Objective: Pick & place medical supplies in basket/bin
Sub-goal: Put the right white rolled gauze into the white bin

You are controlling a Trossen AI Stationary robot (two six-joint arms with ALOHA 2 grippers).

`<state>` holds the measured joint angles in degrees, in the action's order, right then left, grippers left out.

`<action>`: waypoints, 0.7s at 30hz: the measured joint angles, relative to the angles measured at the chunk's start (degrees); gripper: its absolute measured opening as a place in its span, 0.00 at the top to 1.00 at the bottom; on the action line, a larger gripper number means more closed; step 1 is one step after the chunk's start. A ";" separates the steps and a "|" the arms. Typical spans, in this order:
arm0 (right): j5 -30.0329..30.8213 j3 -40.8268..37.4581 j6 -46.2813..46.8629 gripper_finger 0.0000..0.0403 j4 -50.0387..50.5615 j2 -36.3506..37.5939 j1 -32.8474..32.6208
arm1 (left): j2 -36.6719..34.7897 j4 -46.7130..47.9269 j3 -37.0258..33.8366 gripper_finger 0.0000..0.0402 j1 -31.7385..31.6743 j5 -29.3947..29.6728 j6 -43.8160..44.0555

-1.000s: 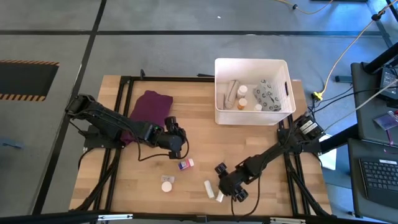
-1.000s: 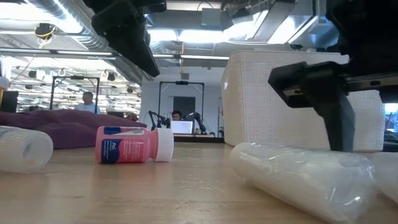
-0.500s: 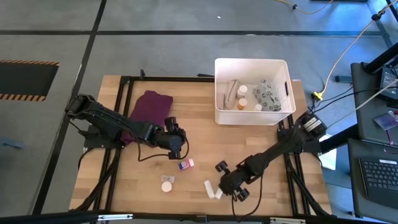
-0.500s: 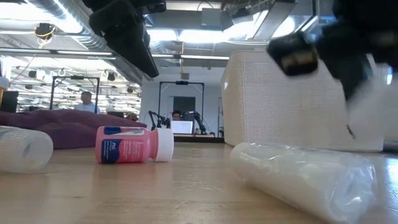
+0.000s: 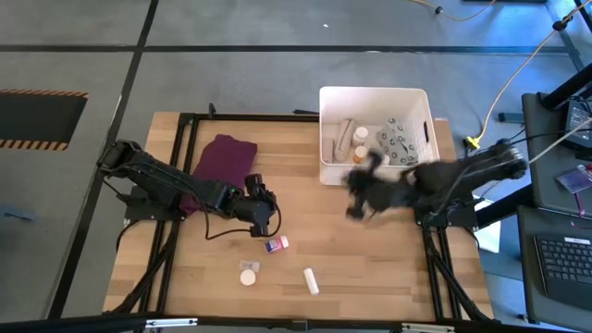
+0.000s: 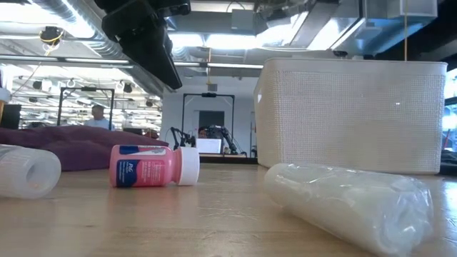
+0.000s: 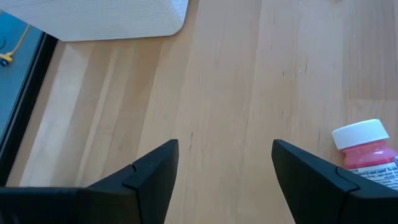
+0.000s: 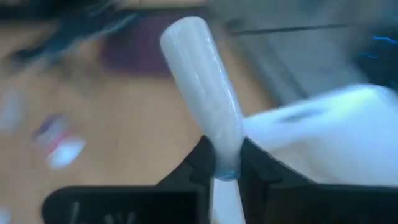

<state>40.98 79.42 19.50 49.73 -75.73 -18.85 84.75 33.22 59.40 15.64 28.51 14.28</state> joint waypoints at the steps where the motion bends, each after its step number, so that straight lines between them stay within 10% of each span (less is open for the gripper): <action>1: 1.17 0.40 2.60 0.90 0.38 1.85 1.92 | 0.00 0.06 0.00 0.38 0.00 0.00 0.00; 11: -8.37 0.89 10.28 0.89 3.59 5.94 26.62 | 0.00 0.02 0.00 0.38 0.00 -0.11 -0.02; 21: -24.62 0.78 10.28 0.88 4.61 -5.99 41.90 | 0.00 0.06 0.00 0.38 0.00 -1.52 -2.01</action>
<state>16.35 80.20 29.78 54.34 -81.71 23.05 84.75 33.28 59.40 15.64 26.99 12.27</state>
